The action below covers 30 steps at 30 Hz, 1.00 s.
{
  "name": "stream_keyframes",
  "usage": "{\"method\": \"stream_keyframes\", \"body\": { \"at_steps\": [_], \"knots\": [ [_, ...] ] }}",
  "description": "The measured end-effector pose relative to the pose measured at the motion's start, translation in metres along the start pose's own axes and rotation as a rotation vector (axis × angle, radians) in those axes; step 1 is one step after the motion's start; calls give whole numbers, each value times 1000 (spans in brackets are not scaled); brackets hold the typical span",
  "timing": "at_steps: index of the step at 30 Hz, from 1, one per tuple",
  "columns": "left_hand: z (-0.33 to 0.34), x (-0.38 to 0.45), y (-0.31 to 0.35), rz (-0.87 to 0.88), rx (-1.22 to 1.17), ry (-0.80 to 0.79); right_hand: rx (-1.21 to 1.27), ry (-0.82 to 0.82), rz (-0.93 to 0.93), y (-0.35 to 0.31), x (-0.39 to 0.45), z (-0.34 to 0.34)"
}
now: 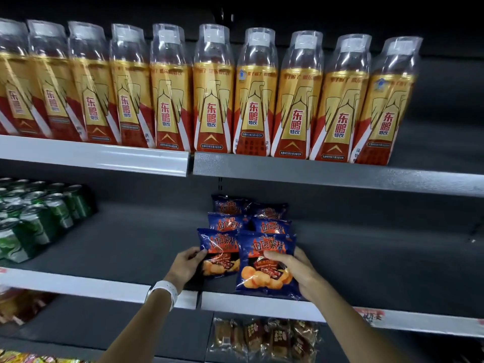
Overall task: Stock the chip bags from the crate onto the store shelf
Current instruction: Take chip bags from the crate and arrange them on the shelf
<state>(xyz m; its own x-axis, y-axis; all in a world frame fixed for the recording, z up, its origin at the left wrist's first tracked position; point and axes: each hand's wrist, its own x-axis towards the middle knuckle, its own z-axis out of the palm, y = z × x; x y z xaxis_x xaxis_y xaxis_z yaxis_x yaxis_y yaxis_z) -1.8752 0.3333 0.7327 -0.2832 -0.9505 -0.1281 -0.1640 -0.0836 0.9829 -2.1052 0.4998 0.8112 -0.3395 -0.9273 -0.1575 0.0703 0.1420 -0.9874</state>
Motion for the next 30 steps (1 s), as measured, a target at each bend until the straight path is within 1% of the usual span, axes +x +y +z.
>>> {"method": "stream_keyframes", "body": {
  "at_steps": [4, 8, 15, 17, 20, 21, 23, 26, 28, 30],
  "knots": [
    [12, 10, 6, 40, 71, 13, 10, 60, 1, 3, 7, -6],
    [17, 19, 5, 42, 110, 47, 17, 60, -7, 3, 12, -5],
    [4, 18, 5, 23, 115, 99, 17, 52, -14, 2, 14, -7],
    [4, 11, 13, 81, 160, 168, 23, 51, -17, 1, 13, -8],
    [10, -4, 29, 312, 292, 378, 21, 48, -27, -3, 9, -10],
    [15, -11, 37, 387, 328, 406, 16, 42, -33, -5, 8, -11],
    [30, -23, 53, 482, 363, 375, 16, 29, -41, -8, 4, -13],
    [59, -40, 72, 519, 364, 243, 23, 15, -44, -13, -2, -16],
    [74, -46, 80, 472, 329, 118, 38, 0, -48, -16, -6, -18],
    [86, -53, 85, 370, 250, 3, 61, 10, -59, -19, -10, -24]
  ]
}}
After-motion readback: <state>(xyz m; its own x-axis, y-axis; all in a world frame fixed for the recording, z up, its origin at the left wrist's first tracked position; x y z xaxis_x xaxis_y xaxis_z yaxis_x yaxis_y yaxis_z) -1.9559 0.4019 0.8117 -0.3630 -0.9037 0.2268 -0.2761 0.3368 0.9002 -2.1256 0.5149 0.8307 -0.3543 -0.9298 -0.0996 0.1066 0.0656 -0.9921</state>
